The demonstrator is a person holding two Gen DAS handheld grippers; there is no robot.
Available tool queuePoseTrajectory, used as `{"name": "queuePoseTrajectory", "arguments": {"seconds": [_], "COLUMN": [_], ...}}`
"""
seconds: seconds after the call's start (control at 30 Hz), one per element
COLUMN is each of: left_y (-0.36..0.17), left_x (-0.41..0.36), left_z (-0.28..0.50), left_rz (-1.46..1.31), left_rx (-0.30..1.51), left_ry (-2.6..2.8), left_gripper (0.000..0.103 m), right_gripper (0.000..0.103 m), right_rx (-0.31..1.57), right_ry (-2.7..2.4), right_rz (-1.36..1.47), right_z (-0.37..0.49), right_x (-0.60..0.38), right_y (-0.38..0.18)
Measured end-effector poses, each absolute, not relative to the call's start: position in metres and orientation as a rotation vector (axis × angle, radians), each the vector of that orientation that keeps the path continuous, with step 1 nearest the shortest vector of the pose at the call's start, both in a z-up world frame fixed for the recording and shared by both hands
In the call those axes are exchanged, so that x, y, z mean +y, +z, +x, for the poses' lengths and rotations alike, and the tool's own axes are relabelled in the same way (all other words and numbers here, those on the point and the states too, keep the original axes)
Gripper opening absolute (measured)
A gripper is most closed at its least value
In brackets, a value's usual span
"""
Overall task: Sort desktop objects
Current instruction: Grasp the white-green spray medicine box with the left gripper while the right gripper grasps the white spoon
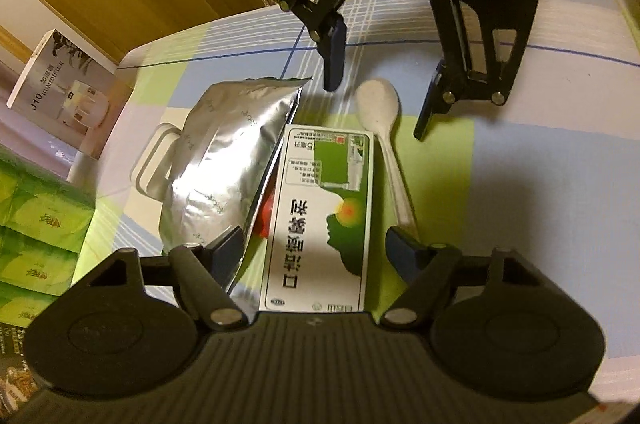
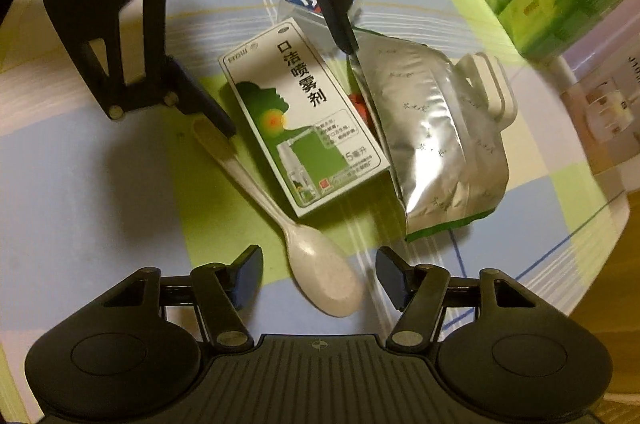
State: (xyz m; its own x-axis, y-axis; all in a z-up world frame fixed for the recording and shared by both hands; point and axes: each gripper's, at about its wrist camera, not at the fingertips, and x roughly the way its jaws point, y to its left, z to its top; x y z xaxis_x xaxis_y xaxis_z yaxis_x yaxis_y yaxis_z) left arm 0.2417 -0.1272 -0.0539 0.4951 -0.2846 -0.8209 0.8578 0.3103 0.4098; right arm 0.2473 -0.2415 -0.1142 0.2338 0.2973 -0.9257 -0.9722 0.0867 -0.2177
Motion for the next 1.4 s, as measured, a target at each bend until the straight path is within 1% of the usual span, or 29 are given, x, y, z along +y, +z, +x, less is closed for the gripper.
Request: {"name": "queuePoseTrajectory", "arguments": {"seconds": [0.1, 0.13, 0.2, 0.23, 0.27, 0.3, 0.43, 0.6, 0.73, 0.83, 0.9, 1.1, 1.13, 1.2, 1.23, 1.27, 1.4], "left_y": [-0.056, -0.057, -0.059, -0.059, -0.060, -0.061, -0.062, -0.059, -0.057, -0.055, -0.054, -0.050, -0.050, -0.049, -0.048, -0.048, -0.044], "left_x": [-0.130, -0.130, -0.131, -0.132, -0.133, -0.133, -0.132, -0.121, -0.101, -0.084, -0.072, -0.043, -0.039, -0.035, -0.033, -0.031, -0.024], "left_z": [0.247, 0.248, 0.249, 0.250, 0.251, 0.252, 0.250, 0.237, 0.213, 0.187, 0.168, 0.122, 0.116, 0.107, 0.102, 0.099, 0.092], "left_rz": [0.949, 0.945, 0.939, 0.938, 0.937, 0.937, 0.932, 0.873, 0.778, 0.723, 0.709, 0.633, 0.623, 0.608, 0.602, 0.597, 0.559], "left_rx": [0.723, 0.725, 0.731, 0.736, 0.743, 0.750, 0.765, 0.826, 0.884, 0.915, 0.921, 0.944, 0.945, 0.943, 0.937, 0.927, 0.911], "left_ry": [-0.845, -0.846, -0.847, -0.847, -0.846, -0.846, -0.833, -0.780, -0.713, -0.660, -0.615, -0.505, -0.495, -0.481, -0.471, -0.459, -0.445], "left_gripper": [0.074, 0.072, 0.067, 0.062, 0.055, 0.054, 0.053, 0.052, 0.051, 0.051, 0.051, 0.051, 0.051, 0.052, 0.058, 0.065, 0.070], "right_gripper": [0.051, 0.047, 0.039, 0.035, 0.035, 0.034, 0.034, 0.028, 0.028, 0.023, 0.023, 0.025, 0.027, 0.044, 0.059, 0.062, 0.062], "right_rx": [0.867, 0.875, 0.889, 0.892, 0.893, 0.896, 0.916, 0.992, 1.069, 1.123, 1.139, 1.112, 1.102, 1.087, 1.080, 1.072, 1.046], "right_ry": [1.132, 1.132, 1.130, 1.123, 1.114, 1.107, 1.084, 1.032, 0.961, 0.943, 0.910, 0.927, 0.929, 0.925, 0.922, 0.923, 0.934], "right_rz": [-0.999, -0.984, -0.958, -0.950, -0.947, -0.943, -0.932, -0.847, -0.782, -0.720, -0.698, -0.676, -0.674, -0.677, -0.687, -0.703, -0.758], "right_z": [0.252, 0.253, 0.253, 0.253, 0.252, 0.251, 0.244, 0.228, 0.205, 0.184, 0.169, 0.119, 0.114, 0.107, 0.104, 0.101, 0.094], "right_x": [-0.241, -0.241, -0.242, -0.243, -0.243, -0.243, -0.243, -0.244, -0.244, -0.242, -0.238, -0.230, -0.231, -0.235, -0.236, -0.236, -0.241], "right_y": [-0.114, -0.113, -0.113, -0.112, -0.112, -0.112, -0.110, -0.105, -0.101, -0.098, -0.097, -0.092, -0.091, -0.089, -0.090, -0.092, -0.097]}}
